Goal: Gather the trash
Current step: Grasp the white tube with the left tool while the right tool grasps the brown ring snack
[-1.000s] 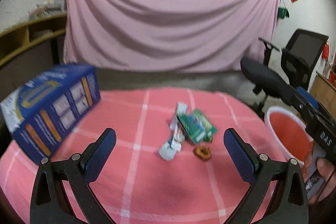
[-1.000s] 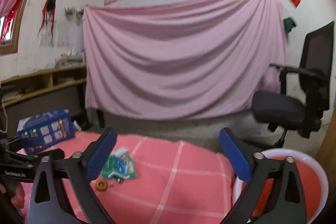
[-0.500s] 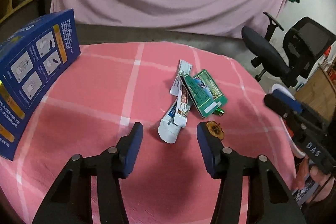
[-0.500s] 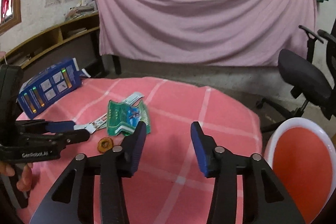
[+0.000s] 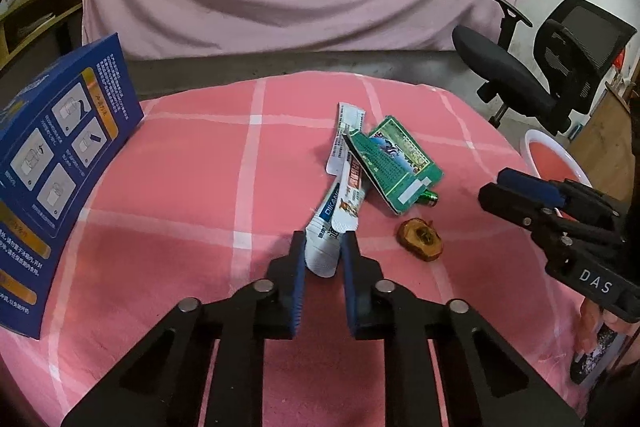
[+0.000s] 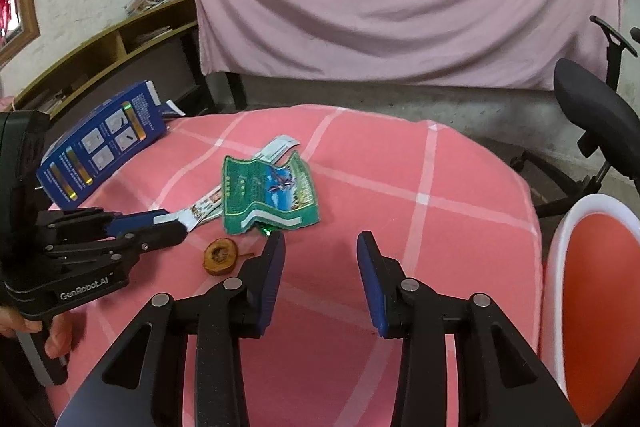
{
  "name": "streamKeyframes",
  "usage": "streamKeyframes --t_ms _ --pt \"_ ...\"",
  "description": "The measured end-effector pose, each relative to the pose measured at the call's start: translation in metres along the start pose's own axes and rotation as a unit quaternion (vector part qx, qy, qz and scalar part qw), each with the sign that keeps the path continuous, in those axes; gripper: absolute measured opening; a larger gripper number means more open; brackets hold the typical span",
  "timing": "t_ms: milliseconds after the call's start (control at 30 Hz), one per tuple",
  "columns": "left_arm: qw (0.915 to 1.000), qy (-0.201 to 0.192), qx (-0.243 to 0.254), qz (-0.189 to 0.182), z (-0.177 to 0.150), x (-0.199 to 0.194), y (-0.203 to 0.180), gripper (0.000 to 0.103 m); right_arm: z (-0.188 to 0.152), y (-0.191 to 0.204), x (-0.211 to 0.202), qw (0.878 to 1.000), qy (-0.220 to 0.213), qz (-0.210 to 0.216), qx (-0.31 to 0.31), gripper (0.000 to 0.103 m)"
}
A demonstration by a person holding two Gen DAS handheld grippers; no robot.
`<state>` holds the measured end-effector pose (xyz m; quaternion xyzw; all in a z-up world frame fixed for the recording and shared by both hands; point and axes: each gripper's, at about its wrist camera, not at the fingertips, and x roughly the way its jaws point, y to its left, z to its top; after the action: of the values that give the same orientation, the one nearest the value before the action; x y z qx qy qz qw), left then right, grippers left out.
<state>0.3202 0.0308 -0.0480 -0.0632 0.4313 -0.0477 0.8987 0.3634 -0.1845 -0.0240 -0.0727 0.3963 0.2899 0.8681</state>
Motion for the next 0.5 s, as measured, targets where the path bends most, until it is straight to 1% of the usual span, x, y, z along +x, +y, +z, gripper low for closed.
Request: streamKeyframes --t_ms 67,133,333,500 --pt "1.0000 -0.005 0.001 0.001 -0.003 -0.002 0.001 0.004 0.000 0.005 0.001 1.000 0.004 0.006 -0.007 0.035" --pt "0.9999 -0.009 -0.008 0.004 -0.007 -0.008 0.007 0.003 -0.001 0.011 0.002 1.000 0.008 0.013 -0.018 0.035" --pt "0.9984 -0.017 -0.053 -0.007 -0.013 -0.021 0.026 0.001 -0.002 0.027 0.007 0.998 0.027 0.048 -0.036 0.036" --pt "0.9976 -0.020 -0.066 -0.009 -0.015 -0.028 0.031 0.001 0.002 0.039 0.024 0.995 0.054 0.067 -0.040 0.036"
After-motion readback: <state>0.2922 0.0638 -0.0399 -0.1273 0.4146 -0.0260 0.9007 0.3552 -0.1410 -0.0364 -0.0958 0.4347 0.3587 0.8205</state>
